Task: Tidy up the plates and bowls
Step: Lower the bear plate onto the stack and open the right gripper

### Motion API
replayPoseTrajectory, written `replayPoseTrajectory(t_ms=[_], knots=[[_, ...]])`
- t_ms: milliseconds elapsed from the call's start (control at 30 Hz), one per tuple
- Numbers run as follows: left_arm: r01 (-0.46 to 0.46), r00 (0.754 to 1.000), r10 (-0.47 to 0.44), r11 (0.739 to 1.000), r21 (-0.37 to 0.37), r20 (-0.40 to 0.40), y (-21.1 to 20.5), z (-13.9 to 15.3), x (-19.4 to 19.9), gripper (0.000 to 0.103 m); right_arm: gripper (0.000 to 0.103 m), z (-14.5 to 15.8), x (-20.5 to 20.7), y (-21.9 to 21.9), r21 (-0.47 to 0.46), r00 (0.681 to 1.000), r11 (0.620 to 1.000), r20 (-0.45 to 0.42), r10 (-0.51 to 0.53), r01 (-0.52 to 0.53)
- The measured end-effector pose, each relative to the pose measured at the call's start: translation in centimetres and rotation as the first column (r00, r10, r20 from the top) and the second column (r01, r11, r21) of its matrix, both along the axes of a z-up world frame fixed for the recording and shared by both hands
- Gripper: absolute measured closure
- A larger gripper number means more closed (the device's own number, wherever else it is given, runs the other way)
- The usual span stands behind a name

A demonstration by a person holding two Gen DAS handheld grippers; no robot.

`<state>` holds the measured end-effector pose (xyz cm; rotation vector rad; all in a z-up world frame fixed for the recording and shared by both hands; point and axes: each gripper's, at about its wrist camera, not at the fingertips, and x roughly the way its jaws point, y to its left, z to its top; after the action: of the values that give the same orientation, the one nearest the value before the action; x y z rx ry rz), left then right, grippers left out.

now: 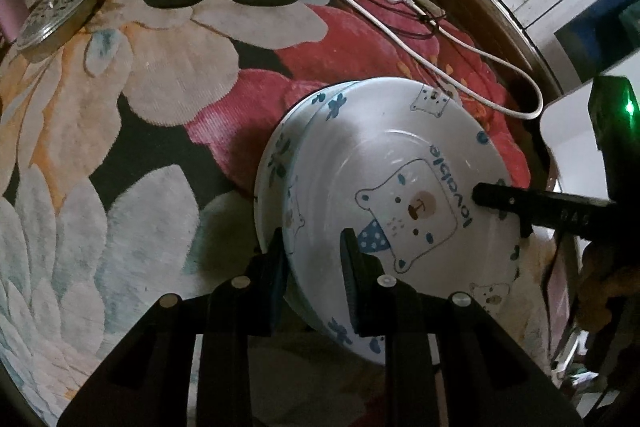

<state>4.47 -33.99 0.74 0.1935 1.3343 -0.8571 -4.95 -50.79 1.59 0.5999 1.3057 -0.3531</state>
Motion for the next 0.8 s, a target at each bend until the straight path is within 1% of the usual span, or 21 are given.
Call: replayPoseTrajectory(t_ms=[33,100,133,167,200,267,300,333,400,433,467,500,533,600,633,667,700,767,800], knots=[[-0.004,1.000,0.004,1.000,-0.004,-0.007,0.0,-0.1,0.1,0.079,0.086,0.0,0.0,0.0,0.000,1.000,1.000,-0.002,0.003,-0.003],[-0.004,1.000,0.004,1.000,-0.009,-0.018,0.1,-0.1,0.2,0.076,0.085,0.0,0.0,0.1,0.000,1.000,1.000,-0.005,0.004,-0.004],[-0.003,1.000,0.002,1.000,-0.017,-0.029,0.1,-0.2,0.2,0.071,0.085,0.0,0.1,0.1,-0.001,1.000,1.000,-0.006,0.002,-0.002],[0.000,0.999,-0.001,1.000,-0.029,-0.044,0.1,-0.2,0.2,0.062,0.085,0.0,0.1,0.0,0.002,1.000,1.000,-0.006,-0.003,0.003],[0.003,0.998,-0.006,0.999,-0.047,-0.062,0.0,-0.1,0.3,0.057,0.085,-0.1,0.2,0.0,0.004,1.000,1.000,-0.008,-0.005,0.005],[0.012,0.996,-0.017,0.998,-0.068,-0.085,-0.2,0.1,0.2,0.040,0.084,-0.1,0.3,0.0,0.015,1.000,1.000,-0.008,-0.002,0.003],[0.013,0.995,-0.021,0.997,-0.078,-0.102,-0.3,0.1,0.2,0.037,0.083,-0.2,0.3,-0.1,0.022,1.000,1.000,-0.008,-0.003,0.004],[0.007,0.993,-0.019,0.996,-0.094,-0.120,-0.2,0.3,0.1,0.031,0.082,-0.2,0.2,-0.1,0.029,1.000,1.000,-0.006,-0.005,0.005],[-0.008,0.992,-0.007,0.992,-0.125,-0.123,0.1,0.7,0.0,0.021,0.077,-0.1,0.2,-0.1,0.045,1.000,0.999,0.007,-0.009,0.008],[-0.013,0.993,-0.004,0.990,-0.138,-0.121,0.2,0.9,0.0,0.016,0.064,0.1,0.2,0.0,0.053,1.000,0.999,0.020,-0.009,0.008],[-0.013,0.993,-0.004,0.989,-0.145,-0.118,0.3,1.2,0.0,0.005,0.046,0.3,0.2,0.1,0.055,0.999,0.998,0.034,-0.010,0.008],[-0.013,0.995,-0.002,0.990,-0.139,-0.103,0.3,1.4,-0.1,0.001,0.039,0.5,0.2,0.3,0.055,0.999,0.998,0.045,-0.011,0.008],[-0.012,0.997,0.000,0.990,-0.144,-0.078,0.5,1.8,-0.2,0.001,0.032,0.7,0.3,0.4,0.054,0.998,0.999,0.056,-0.011,0.008],[-0.010,0.998,0.002,0.988,-0.153,-0.056,0.8,2.4,-0.1,0.001,0.029,1.1,0.5,0.7,0.048,0.998,0.999,0.063,-0.002,-0.001],[-0.012,0.999,0.006,0.988,-0.152,-0.041,1.1,2.7,-0.2,0.001,0.027,1.3,0.6,0.8,0.040,0.998,0.999,0.065,0.002,-0.005],[-0.014,1.000,0.012,0.989,-0.146,-0.016,1.4,3.0,-0.2,0.001,0.022,1.6,0.7,0.9,0.026,0.997,1.000,0.070,0.007,-0.009],[-0.018,1.000,0.020,0.991,-0.135,0.012,1.7,3.3,-0.2,0.001,0.019,1.9,0.8,1.2,0.010,0.997,1.000,0.076,0.012,-0.013],[-0.026,0.998,0.032,0.994,-0.104,0.052,2.4,3.5,-0.2,0.001,0.008,2.3,0.9,1.5,-0.016,0.996,1.000,0.084,0.021,-0.020],[-0.034,0.997,0.040,0.996,-0.081,0.069,2.7,3.5,-0.1,0.001,0.008,2.5,1.1,1.8,-0.034,0.996,0.999,0.088,0.030,-0.027]])
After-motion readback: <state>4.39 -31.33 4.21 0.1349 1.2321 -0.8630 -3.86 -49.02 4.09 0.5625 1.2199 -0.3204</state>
